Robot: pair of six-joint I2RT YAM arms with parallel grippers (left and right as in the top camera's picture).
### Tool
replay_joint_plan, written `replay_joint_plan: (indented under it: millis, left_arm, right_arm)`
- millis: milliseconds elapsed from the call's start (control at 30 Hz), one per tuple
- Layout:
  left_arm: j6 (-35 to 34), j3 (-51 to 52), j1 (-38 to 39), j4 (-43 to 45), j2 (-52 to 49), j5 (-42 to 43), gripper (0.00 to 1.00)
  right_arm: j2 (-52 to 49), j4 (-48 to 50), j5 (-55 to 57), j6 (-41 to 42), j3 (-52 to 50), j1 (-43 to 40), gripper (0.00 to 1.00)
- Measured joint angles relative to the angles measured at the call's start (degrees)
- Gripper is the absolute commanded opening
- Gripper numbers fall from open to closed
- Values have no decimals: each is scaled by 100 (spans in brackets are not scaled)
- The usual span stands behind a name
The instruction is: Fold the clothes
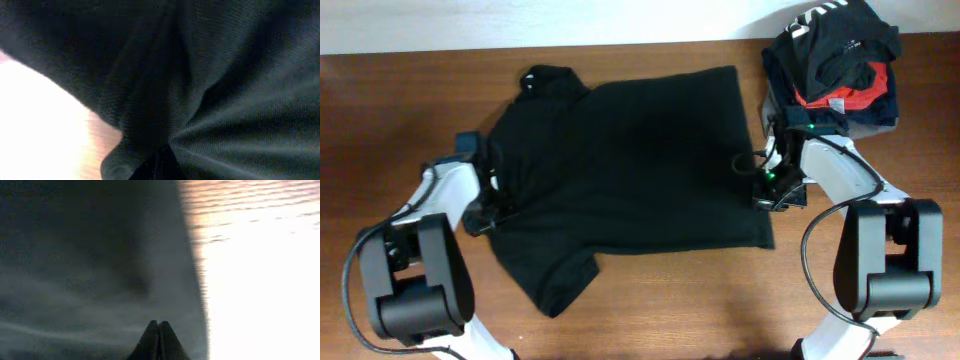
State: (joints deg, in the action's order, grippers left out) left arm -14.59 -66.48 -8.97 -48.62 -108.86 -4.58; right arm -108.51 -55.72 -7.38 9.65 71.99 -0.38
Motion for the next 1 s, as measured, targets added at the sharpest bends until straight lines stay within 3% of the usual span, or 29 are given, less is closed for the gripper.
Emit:
replay_joint_plan:
  millis: [167, 433, 533, 667, 733, 833, 1000]
  left_arm:
    - [-24, 2, -332, 9, 0, -44, 2]
    - [2, -26, -302, -33, -2, -240, 20]
    - [22, -129, -192, -326, 0, -275, 24]
    - [48, -444, 61, -675, 133, -302, 38]
    - [96, -597, 212, -758, 407, -302, 50]
    - [199, -793, 461, -734, 960, -302, 71]
    - [566, -1423, 935, -540, 1572, -273, 78]
  right_arm:
    - [0, -15, 0, 0, 0, -109, 4]
    - [0, -212, -2, -33, 55, -109, 6]
    - [0, -568, -2, -81, 354, -109, 11]
    - [0, -1075, -7, -170, 1128, -107, 30]
    - [0, -1300, -31, -254, 1534, -109, 45]
    - [0, -1534, -129, -452, 2046, -107, 55]
    - [0, -1497, -201, -592, 2612, -39, 69]
